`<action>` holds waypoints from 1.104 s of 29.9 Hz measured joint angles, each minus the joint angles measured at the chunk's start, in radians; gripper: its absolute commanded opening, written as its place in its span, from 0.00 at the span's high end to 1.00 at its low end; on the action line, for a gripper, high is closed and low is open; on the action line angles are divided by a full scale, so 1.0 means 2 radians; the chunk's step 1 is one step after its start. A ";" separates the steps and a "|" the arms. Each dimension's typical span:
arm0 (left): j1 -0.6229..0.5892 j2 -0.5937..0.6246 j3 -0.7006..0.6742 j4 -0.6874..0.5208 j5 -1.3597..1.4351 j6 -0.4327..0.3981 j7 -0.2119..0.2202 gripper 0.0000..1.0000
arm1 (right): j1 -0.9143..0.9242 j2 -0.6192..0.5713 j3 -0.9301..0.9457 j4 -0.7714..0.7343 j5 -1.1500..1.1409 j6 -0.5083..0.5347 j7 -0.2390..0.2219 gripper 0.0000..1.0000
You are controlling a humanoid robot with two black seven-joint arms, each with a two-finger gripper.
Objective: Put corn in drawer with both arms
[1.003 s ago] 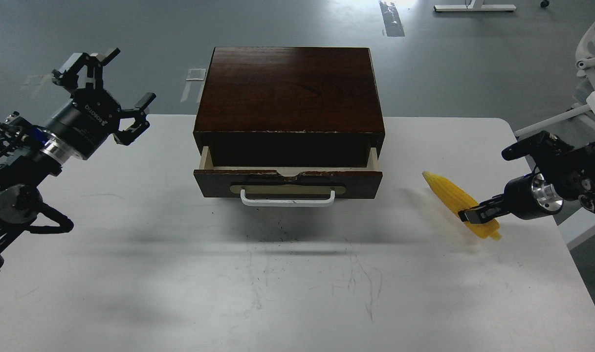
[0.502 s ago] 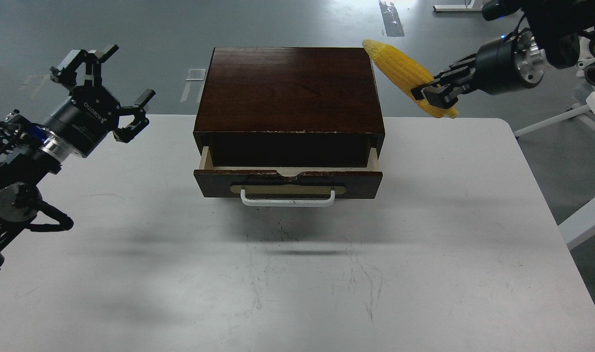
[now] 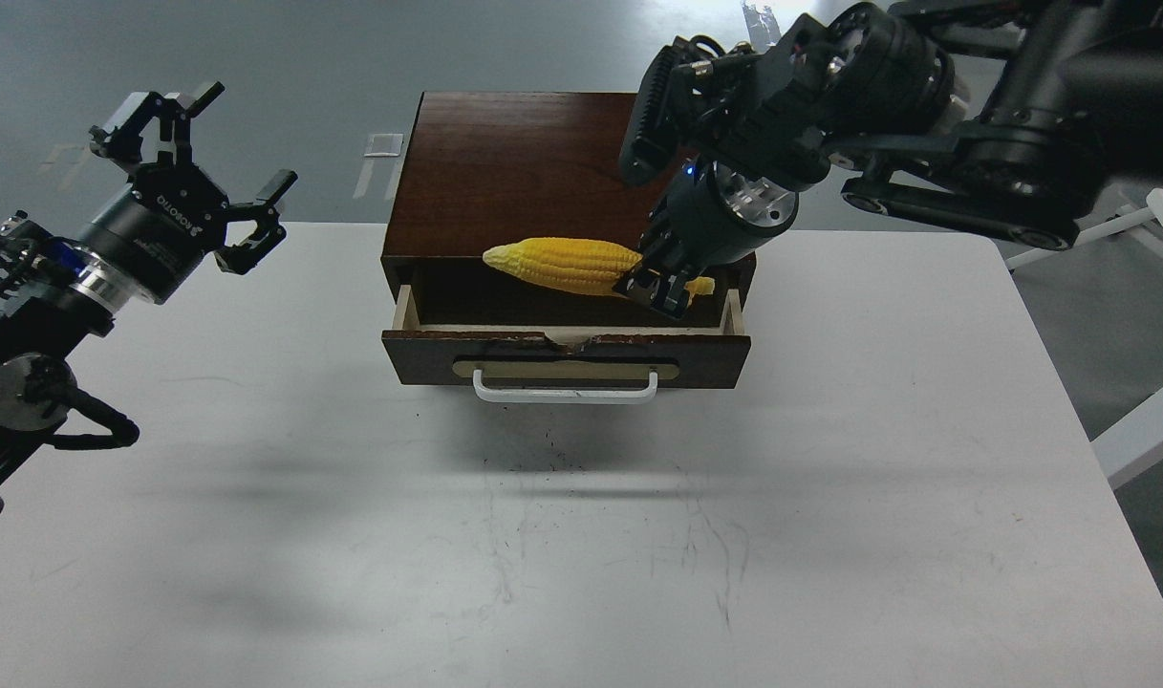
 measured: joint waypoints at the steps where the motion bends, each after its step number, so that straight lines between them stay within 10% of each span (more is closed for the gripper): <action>1: 0.000 0.000 0.000 0.000 0.000 0.000 0.000 0.01 | 0.000 0.005 -0.002 -0.001 0.000 -0.001 0.000 0.90; 9: 0.000 0.002 -0.002 0.000 0.000 0.000 0.000 0.01 | 0.000 0.024 -0.012 -0.010 0.000 -0.003 0.000 0.42; 33: 0.000 0.004 -0.003 -0.004 -0.001 0.000 0.000 0.01 | 0.060 -0.042 -0.006 0.003 0.101 -0.004 0.000 0.04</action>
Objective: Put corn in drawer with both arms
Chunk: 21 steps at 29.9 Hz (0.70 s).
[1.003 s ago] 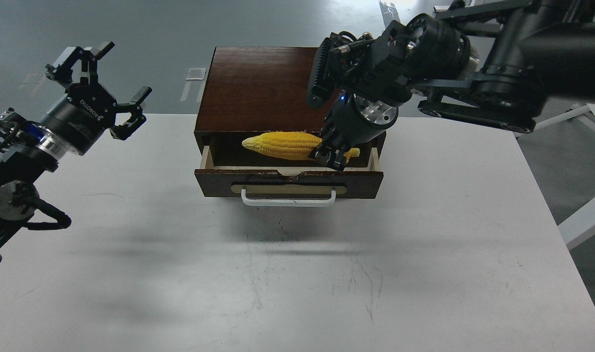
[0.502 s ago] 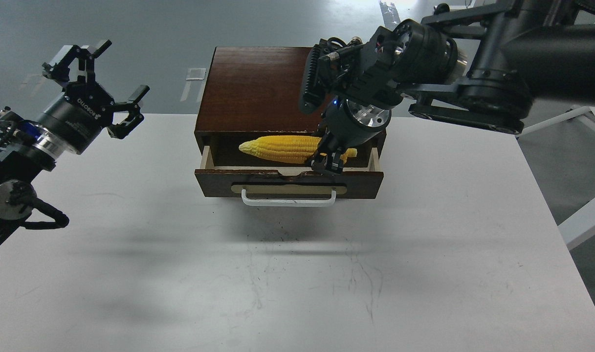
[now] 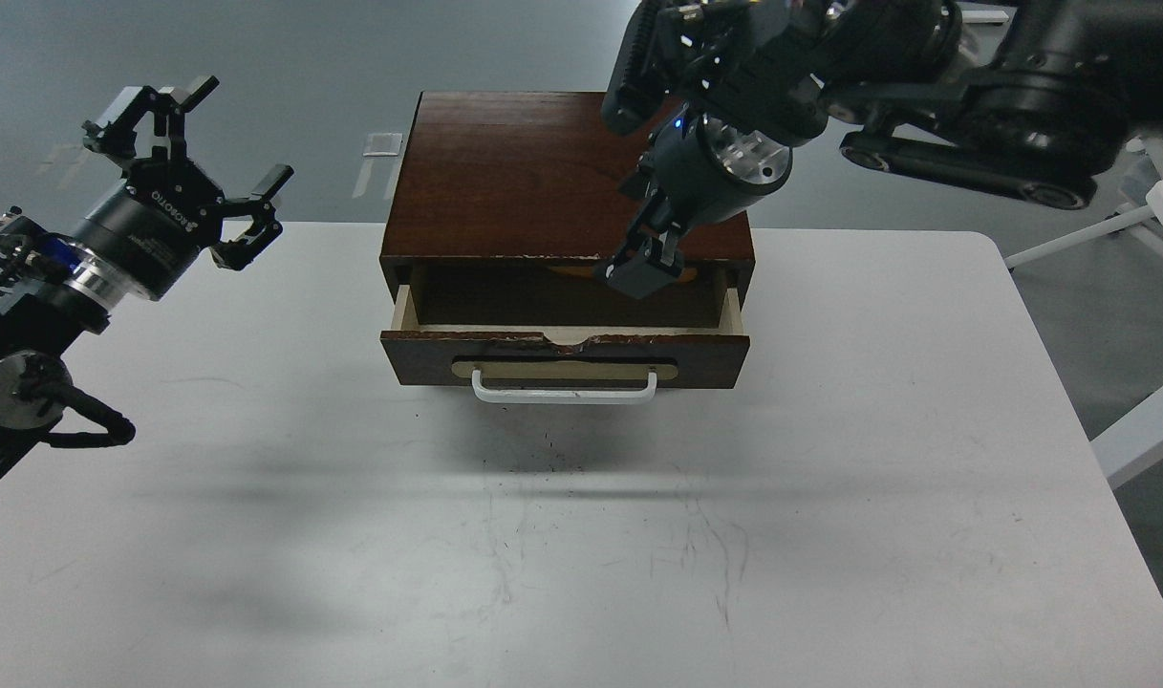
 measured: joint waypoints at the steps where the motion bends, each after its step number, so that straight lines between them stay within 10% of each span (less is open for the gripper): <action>1: 0.000 0.000 0.000 0.000 0.000 0.000 0.000 0.01 | 0.002 -0.012 0.000 0.000 0.031 0.000 0.000 0.02; 10: 0.001 -0.010 0.000 0.000 0.000 0.000 0.000 0.01 | -0.085 -0.174 0.048 0.001 0.381 0.002 0.000 0.00; 21: 0.022 -0.039 0.000 0.006 0.005 0.000 0.001 0.01 | -0.466 -0.257 0.363 -0.012 0.556 -0.002 0.000 0.00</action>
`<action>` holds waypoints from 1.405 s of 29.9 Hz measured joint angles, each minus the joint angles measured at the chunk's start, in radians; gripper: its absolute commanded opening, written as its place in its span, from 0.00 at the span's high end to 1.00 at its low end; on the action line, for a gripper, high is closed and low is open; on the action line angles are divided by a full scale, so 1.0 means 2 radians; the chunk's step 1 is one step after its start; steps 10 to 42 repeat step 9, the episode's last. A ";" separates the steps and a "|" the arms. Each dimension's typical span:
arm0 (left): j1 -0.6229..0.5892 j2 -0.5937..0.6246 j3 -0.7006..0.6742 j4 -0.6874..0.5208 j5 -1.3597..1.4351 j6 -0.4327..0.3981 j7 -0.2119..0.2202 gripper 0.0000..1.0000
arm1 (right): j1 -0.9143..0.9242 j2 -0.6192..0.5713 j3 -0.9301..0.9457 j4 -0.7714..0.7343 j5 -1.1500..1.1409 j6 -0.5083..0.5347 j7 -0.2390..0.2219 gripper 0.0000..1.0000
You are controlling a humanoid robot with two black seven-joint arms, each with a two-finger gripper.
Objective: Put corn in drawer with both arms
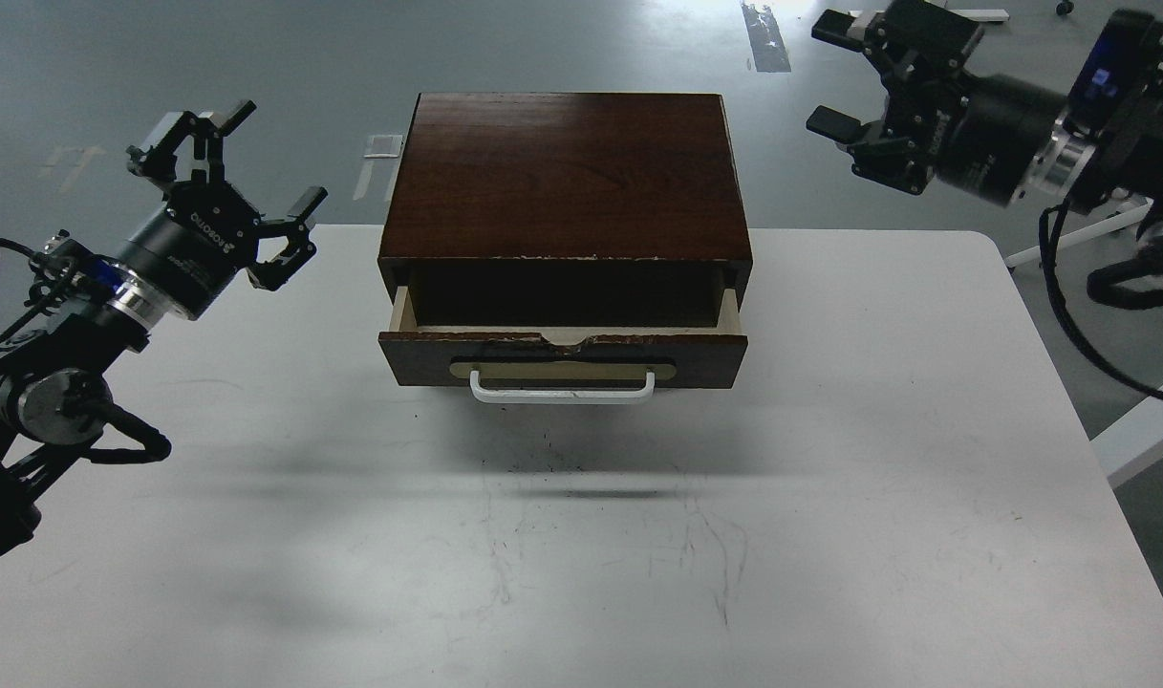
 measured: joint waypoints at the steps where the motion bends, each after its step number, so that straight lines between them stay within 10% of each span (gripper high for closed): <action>1: 0.003 -0.003 0.000 0.001 0.001 0.000 0.000 0.01 | -0.026 0.001 0.021 -0.003 0.006 0.000 0.000 0.00; 9: 0.018 -0.020 0.000 0.007 0.004 0.000 0.001 0.01 | -0.161 0.039 0.112 -0.040 0.038 0.000 0.000 0.00; 42: 0.018 -0.020 0.000 0.007 0.004 0.000 0.001 0.01 | -0.161 0.039 0.112 -0.040 0.038 0.000 0.000 0.00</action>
